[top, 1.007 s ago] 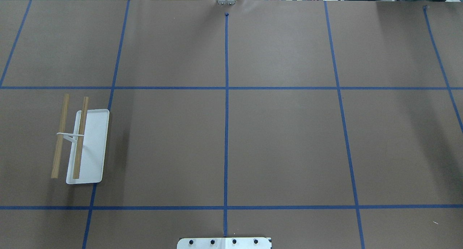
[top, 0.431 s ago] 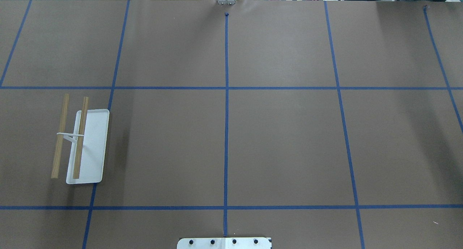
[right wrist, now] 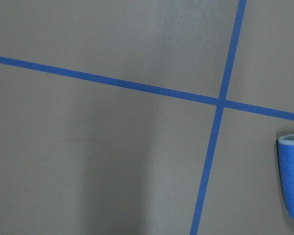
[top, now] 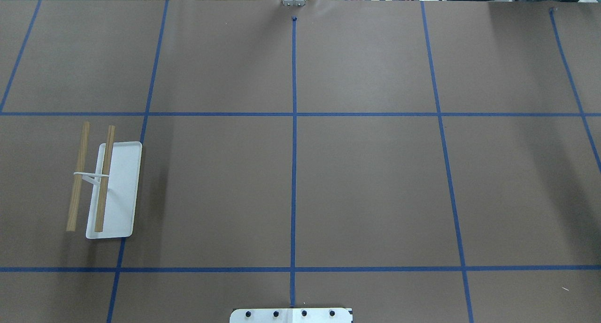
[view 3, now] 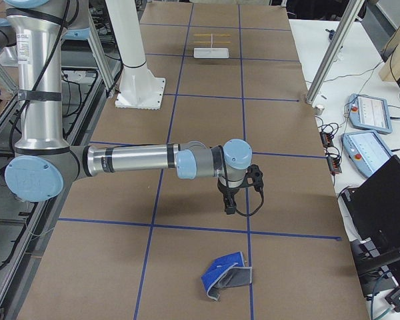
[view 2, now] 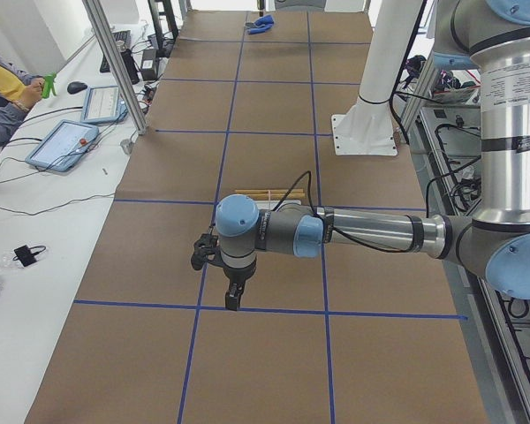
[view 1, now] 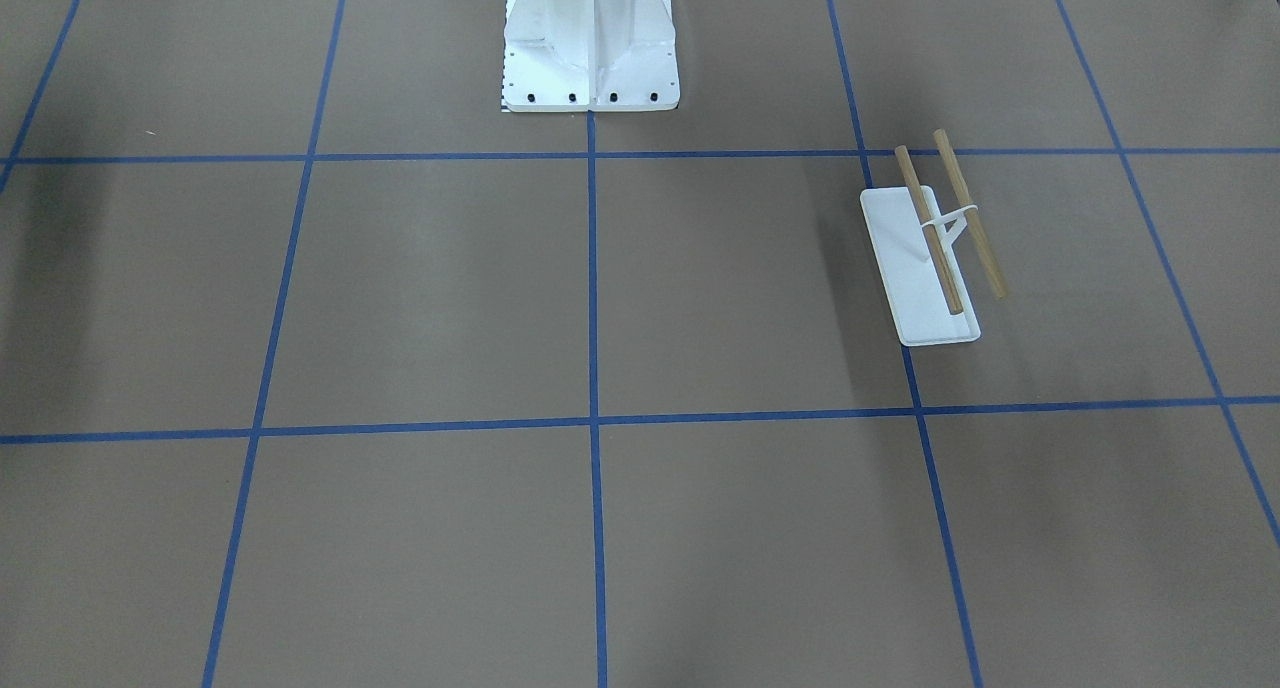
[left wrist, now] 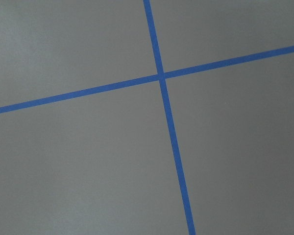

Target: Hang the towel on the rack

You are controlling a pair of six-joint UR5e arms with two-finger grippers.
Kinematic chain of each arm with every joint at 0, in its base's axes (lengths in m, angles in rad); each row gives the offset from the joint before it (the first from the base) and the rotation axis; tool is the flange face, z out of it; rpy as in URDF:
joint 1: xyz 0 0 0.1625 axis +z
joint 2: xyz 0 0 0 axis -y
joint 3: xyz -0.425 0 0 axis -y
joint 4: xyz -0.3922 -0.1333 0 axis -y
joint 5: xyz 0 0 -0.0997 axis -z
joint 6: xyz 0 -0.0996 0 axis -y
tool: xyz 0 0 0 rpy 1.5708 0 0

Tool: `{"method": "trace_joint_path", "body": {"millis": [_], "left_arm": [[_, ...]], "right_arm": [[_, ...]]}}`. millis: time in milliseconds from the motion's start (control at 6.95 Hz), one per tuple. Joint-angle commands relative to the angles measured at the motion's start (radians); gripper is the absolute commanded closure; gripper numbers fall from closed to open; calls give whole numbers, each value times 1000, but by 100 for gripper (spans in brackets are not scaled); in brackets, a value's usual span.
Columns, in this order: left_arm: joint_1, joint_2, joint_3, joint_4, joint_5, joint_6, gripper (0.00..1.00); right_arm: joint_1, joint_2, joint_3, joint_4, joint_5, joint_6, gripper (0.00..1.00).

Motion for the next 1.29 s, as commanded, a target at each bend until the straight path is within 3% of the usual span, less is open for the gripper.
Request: {"method": "trace_joint_path", "body": {"millis": [0, 431, 863, 1150], "left_arm": [[1, 3, 6, -2, 1, 4, 2], [1, 3, 4, -2, 0, 3, 2], [1, 3, 9, -2, 2, 1, 2], [1, 3, 16, -2, 2, 1, 2]], "right_arm": [[-2, -1, -3, 4, 31, -3, 0], [-2, -9, -15, 4, 27, -9, 0], [-1, 17, -142, 7, 13, -180, 0], [43, 68, -228, 6, -71, -292, 0]]}}
